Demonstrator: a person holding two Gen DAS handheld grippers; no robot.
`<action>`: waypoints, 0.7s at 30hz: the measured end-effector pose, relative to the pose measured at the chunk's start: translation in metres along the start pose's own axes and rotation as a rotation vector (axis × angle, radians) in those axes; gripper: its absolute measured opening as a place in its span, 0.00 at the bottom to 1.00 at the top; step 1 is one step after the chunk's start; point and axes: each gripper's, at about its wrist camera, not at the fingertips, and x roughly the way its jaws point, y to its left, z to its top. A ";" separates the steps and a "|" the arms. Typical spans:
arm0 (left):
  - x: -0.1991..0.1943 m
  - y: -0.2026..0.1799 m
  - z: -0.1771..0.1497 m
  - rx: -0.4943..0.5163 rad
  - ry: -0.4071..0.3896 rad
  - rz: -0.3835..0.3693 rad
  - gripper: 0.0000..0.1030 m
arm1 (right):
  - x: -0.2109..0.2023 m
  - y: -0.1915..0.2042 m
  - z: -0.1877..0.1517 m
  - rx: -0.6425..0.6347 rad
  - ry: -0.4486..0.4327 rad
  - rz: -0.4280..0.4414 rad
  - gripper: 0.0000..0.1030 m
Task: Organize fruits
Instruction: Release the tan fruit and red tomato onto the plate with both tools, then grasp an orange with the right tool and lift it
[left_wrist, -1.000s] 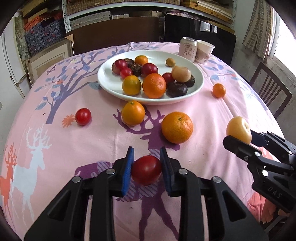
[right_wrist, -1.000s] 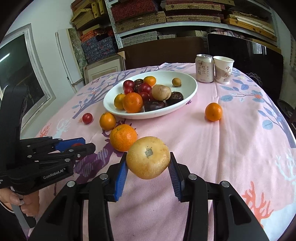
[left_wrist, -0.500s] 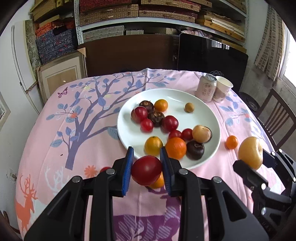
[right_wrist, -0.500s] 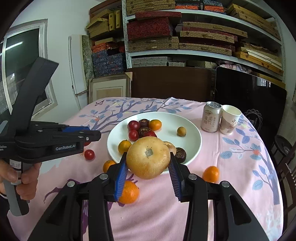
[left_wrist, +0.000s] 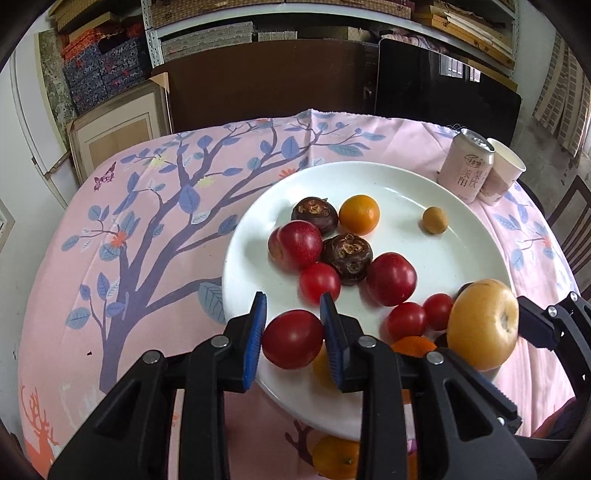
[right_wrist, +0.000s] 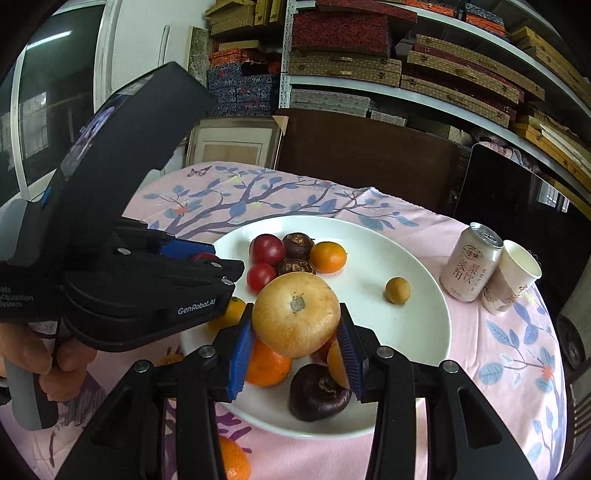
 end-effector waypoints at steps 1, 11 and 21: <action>0.002 0.001 0.000 -0.004 0.003 0.004 0.35 | 0.004 0.003 0.001 -0.019 0.008 -0.016 0.50; -0.039 0.028 -0.018 -0.092 -0.062 0.012 0.73 | -0.035 -0.017 -0.013 0.118 -0.022 -0.006 0.62; -0.081 0.048 -0.082 -0.113 -0.071 0.028 0.77 | -0.063 -0.012 -0.060 0.231 0.077 0.046 0.70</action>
